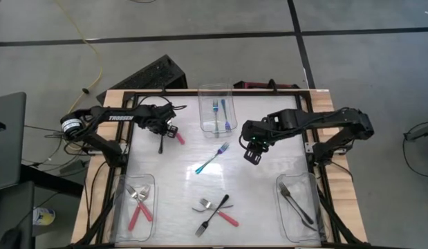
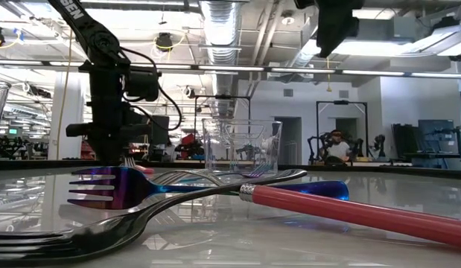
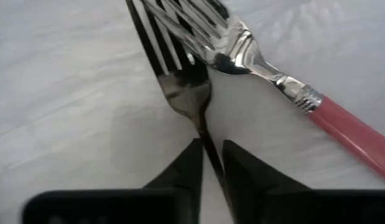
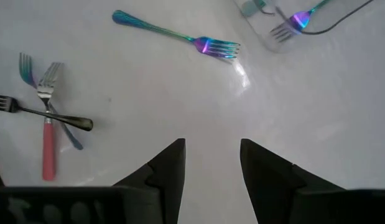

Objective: Sort silverware by color (type)
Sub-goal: Put the black fork into the bottom right transparent bin

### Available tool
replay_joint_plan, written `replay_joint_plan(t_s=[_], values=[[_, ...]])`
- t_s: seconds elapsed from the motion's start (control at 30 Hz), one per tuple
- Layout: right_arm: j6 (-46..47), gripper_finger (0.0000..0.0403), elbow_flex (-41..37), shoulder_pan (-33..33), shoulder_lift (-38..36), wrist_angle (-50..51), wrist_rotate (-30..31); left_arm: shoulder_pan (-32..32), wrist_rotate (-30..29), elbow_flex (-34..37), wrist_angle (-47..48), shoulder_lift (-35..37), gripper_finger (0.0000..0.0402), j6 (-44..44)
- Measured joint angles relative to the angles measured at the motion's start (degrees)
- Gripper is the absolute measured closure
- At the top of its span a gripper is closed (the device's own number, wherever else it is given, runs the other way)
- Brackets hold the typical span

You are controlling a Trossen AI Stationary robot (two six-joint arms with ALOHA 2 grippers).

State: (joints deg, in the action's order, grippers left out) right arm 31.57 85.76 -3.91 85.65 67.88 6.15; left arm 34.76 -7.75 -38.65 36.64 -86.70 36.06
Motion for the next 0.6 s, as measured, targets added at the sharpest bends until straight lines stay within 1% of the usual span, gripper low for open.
replay_joint_plan(t_s=[0.07, 0.1, 0.2, 0.33, 0.43, 0.47, 0.53, 0.57, 0.6], values=[[0.7, 0.0227, 0.0, -0.6, 0.0, 0.0, 0.0, 0.0, 0.0, 0.0, 0.6, 0.1, 0.039, -0.7], [1.1, 0.0227, 0.0, -1.1, 0.0, 0.0, 0.0, 0.0, 0.1, 0.0, 0.8, 0.5, 0.0394, -1.0], [2.1, 0.0227, 0.0, -2.2, 0.0, 0.1, -0.1, 0.2, 1.2, 0.1, 2.7, 2.6, 0.0395, -1.8], [4.0, 0.0227, 0.0, -4.3, -0.2, 0.9, 0.1, 0.2, 3.9, -2.0, 12.7, 8.3, 0.0399, -1.7], [4.5, 0.0227, 0.1, -5.8, -0.3, 0.8, 0.2, 0.3, 6.7, -4.1, 13.7, 13.4, 0.04, -1.3], [4.5, 0.0227, 0.1, -6.3, -0.3, 0.8, 0.2, 0.1, 8.6, -4.5, 13.8, 15.0, 0.04, -1.2], [4.5, 0.0227, 0.1, -7.1, -0.3, 0.6, 0.2, -0.5, 14.5, -5.0, 11.8, 18.7, 0.04, -0.6], [4.5, 0.0227, 0.1, -7.5, -0.3, 0.5, 0.2, -1.2, 18.1, -4.9, 10.3, 20.7, 0.0401, -0.1], [4.4, 0.0227, 0.1, -7.7, -0.3, 0.2, 0.2, -1.9, 20.7, -4.9, 6.3, 22.4, 0.0401, 0.5]])
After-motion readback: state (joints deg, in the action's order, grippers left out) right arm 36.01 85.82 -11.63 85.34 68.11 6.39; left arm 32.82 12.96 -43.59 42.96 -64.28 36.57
